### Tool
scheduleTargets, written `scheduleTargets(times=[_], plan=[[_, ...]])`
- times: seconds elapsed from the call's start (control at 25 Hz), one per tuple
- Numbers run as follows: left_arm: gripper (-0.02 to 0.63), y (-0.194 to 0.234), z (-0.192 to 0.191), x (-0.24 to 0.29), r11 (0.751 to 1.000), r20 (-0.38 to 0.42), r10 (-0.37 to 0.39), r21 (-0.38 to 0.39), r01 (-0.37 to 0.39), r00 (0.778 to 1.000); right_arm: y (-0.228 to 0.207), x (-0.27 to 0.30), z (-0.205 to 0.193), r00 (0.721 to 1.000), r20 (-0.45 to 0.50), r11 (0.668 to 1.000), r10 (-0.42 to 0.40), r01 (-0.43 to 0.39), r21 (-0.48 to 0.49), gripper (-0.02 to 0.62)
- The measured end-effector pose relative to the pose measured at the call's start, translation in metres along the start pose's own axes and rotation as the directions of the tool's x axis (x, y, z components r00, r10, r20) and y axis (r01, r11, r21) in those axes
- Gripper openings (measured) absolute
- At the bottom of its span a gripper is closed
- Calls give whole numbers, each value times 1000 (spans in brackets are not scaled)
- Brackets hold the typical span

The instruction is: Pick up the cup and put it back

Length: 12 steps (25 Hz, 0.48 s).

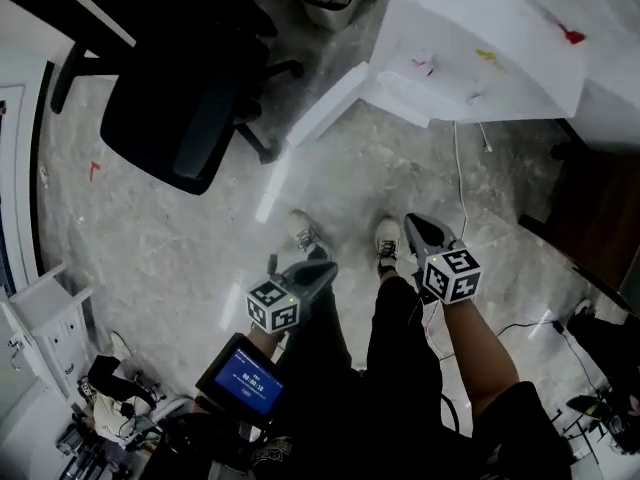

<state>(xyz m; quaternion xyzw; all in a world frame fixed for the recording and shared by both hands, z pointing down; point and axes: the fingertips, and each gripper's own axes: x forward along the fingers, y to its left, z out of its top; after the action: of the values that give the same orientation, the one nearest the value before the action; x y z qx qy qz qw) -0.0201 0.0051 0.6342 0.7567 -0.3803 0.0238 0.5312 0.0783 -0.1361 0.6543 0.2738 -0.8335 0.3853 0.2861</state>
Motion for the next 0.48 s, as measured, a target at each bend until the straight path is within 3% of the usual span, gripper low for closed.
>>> scheduleTargets(times=[0.12,0.28,0.4,0.48], plan=[[5,-52,51,-32,1000,91,-1,20,0,996,39,-44,73,994,92,996,61,-55,-66,8],[5,-153,111,-65,995,254,-15,98,-11,967,91,-120,149,969,212,975,126,-81,-209,8],[5,-213,146,-86,989,349,-62,148,10,935,115,-159,174,953,278,964,120,-46,-261,8],[5,-232,156,-99,985,361,-59,173,-4,931,128,-175,173,948,303,958,100,-9,-286,8]])
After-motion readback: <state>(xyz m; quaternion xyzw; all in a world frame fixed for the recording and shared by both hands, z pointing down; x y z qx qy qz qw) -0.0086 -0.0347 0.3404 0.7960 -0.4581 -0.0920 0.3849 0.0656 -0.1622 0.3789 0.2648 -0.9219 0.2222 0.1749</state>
